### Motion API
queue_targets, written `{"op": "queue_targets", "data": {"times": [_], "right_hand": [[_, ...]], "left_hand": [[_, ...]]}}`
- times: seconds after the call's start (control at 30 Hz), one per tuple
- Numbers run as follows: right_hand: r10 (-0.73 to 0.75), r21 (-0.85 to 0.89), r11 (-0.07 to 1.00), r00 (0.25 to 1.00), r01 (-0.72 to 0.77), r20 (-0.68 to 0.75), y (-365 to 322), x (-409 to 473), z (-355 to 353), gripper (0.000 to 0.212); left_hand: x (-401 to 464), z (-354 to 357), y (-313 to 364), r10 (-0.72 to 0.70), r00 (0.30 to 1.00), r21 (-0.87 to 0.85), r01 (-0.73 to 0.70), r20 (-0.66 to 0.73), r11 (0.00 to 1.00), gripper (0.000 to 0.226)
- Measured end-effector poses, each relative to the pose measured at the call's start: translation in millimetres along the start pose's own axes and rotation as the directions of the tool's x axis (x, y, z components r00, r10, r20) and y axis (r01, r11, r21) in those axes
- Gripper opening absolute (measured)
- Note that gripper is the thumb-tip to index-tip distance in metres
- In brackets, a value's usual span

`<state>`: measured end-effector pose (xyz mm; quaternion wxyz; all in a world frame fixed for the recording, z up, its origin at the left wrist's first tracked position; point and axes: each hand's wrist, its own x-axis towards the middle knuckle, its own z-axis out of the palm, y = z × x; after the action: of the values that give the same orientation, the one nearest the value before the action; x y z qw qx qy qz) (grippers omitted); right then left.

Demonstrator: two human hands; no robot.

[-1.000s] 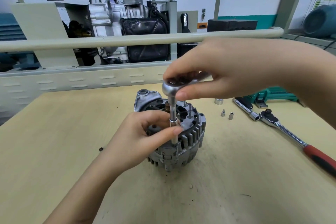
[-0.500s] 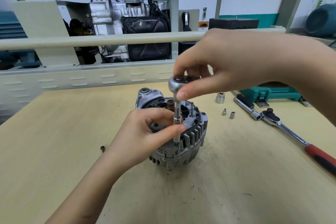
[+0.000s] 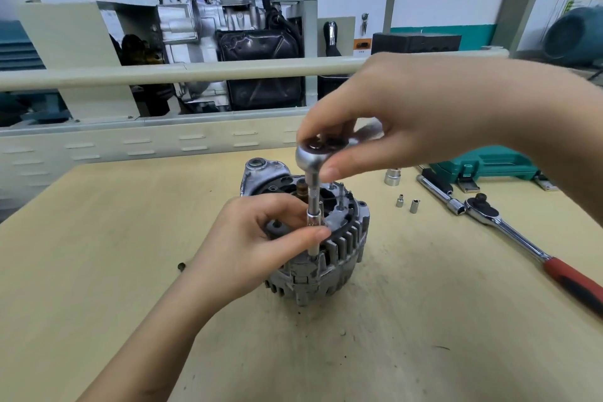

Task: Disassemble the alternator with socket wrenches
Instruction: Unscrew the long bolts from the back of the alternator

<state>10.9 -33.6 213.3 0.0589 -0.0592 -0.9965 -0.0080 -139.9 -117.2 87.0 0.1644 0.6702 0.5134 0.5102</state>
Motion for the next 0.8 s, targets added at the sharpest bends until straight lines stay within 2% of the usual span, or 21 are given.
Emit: {"op": "queue_targets", "data": {"times": [0.07, 0.13, 0.23, 0.3, 0.33, 0.43, 0.53, 0.63, 0.7, 0.8], "right_hand": [[0.014, -0.004, 1.000, 1.000, -0.014, -0.003, -0.3, 1.1, 0.7, 0.057], [-0.009, -0.012, 1.000, 1.000, 0.008, -0.011, -1.6, 0.9, 0.8, 0.061], [-0.030, -0.019, 0.999, 1.000, 0.030, 0.003, -2.5, 0.3, 1.0, 0.040], [-0.037, -0.016, 0.999, 0.999, 0.037, 0.011, -1.8, 0.4, 1.1, 0.020], [-0.043, -0.020, 0.999, 0.999, 0.043, 0.014, -1.9, 0.3, 0.7, 0.018], [-0.056, -0.055, 0.997, 0.998, 0.057, 0.006, -1.2, 1.0, 1.2, 0.030], [-0.039, -0.016, 0.999, 0.999, 0.039, -0.020, -3.6, 2.8, 1.2, 0.037], [0.005, -0.011, 1.000, 1.000, -0.005, -0.018, -7.4, 2.8, -0.4, 0.057], [0.003, -0.037, 0.999, 1.000, -0.003, -0.007, -8.6, 1.4, -0.1, 0.059], [0.005, -0.041, 0.999, 1.000, -0.005, 0.004, -7.8, 0.3, 0.7, 0.048]], "left_hand": [[-0.1, 1.3, 0.0, 0.010, 1.000, 0.024, -0.009, -0.021, 1.000, 0.009], [-0.1, 2.3, -0.2, 0.009, 1.000, 0.028, -0.008, -0.030, 1.000, 0.012], [0.5, 0.2, -0.1, -0.004, 1.000, 0.005, 0.004, -0.010, 1.000, 0.010], [0.5, -2.9, 0.8, -0.023, 0.998, -0.016, 0.024, 0.059, 1.000, 0.014], [0.2, -4.0, 0.9, -0.038, 0.995, -0.043, 0.042, 0.092, 0.998, 0.016], [-0.5, -4.5, 0.5, -0.045, 0.993, -0.061, 0.052, 0.108, 0.997, 0.016], [-1.0, -1.7, 0.8, -0.042, 0.998, -0.025, 0.043, 0.055, 0.999, 0.010], [-0.4, 1.9, 0.0, -0.027, 1.000, 0.021, 0.027, -0.010, 0.999, 0.008], [0.0, 3.3, -0.2, -0.018, 0.999, 0.034, 0.019, -0.028, 0.999, 0.014], [-0.1, 1.5, 1.0, -0.034, 0.999, -0.005, 0.034, 0.004, 0.999, 0.013]]}}
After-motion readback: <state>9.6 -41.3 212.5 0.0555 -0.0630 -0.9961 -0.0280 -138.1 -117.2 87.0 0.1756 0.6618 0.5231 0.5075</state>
